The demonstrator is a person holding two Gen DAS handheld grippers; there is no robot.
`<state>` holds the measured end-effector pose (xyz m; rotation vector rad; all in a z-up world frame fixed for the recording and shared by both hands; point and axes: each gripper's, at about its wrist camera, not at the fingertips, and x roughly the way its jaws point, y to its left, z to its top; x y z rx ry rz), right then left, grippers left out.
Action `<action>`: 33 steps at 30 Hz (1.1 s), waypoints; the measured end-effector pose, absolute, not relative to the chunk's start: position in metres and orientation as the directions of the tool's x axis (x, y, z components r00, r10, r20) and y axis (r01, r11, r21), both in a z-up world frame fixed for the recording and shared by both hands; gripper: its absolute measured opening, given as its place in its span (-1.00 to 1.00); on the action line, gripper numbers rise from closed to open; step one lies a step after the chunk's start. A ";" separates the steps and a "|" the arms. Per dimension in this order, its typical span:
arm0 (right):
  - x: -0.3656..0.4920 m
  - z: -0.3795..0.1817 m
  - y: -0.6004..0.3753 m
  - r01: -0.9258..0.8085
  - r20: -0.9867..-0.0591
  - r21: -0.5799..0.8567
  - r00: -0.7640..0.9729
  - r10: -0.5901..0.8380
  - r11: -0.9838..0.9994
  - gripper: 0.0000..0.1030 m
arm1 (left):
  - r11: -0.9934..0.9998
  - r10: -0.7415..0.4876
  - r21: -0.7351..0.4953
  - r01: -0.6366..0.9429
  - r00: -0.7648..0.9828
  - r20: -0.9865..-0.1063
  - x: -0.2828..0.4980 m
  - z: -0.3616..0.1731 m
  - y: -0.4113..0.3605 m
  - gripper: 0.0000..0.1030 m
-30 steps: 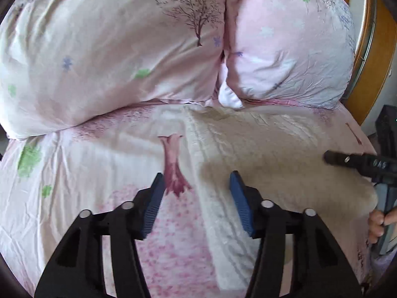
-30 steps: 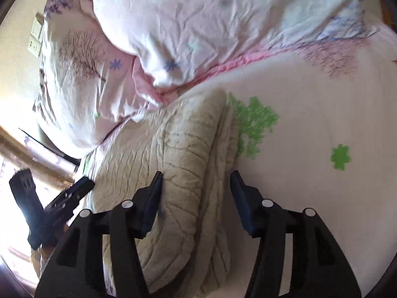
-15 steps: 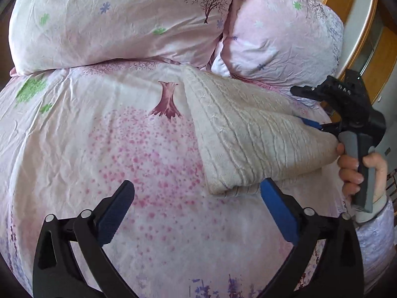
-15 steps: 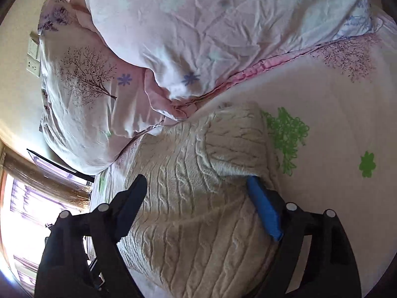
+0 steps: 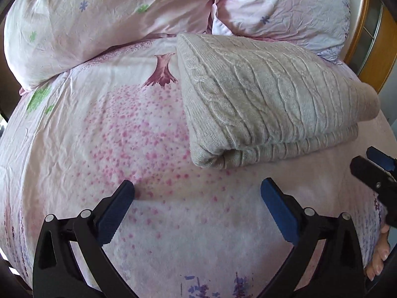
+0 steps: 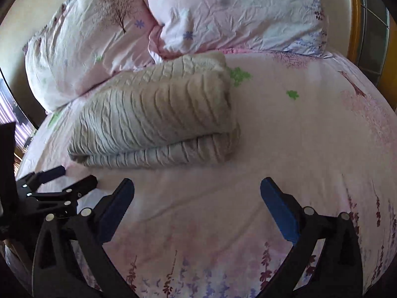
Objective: Fold small clothes
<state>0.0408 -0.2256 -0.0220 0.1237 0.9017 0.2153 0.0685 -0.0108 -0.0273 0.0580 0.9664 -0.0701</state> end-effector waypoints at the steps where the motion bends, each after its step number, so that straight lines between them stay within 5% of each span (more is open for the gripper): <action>1: 0.043 -0.026 -0.222 -0.123 -0.780 0.166 0.591 0.207 0.978 0.96 | 0.996 -0.027 0.025 0.083 0.569 -0.822 0.068 -0.028 -0.011 0.97; 6: 0.047 -0.031 -0.199 -0.116 -0.816 0.014 0.572 0.078 0.993 0.96 | 0.997 -0.023 0.029 0.078 0.592 -0.806 0.064 -0.028 -0.010 0.97; 33: 0.046 -0.029 -0.201 -0.110 -0.817 0.025 0.571 0.084 0.994 0.96 | 0.997 -0.017 0.031 0.070 0.602 -0.799 0.062 -0.027 -0.011 0.97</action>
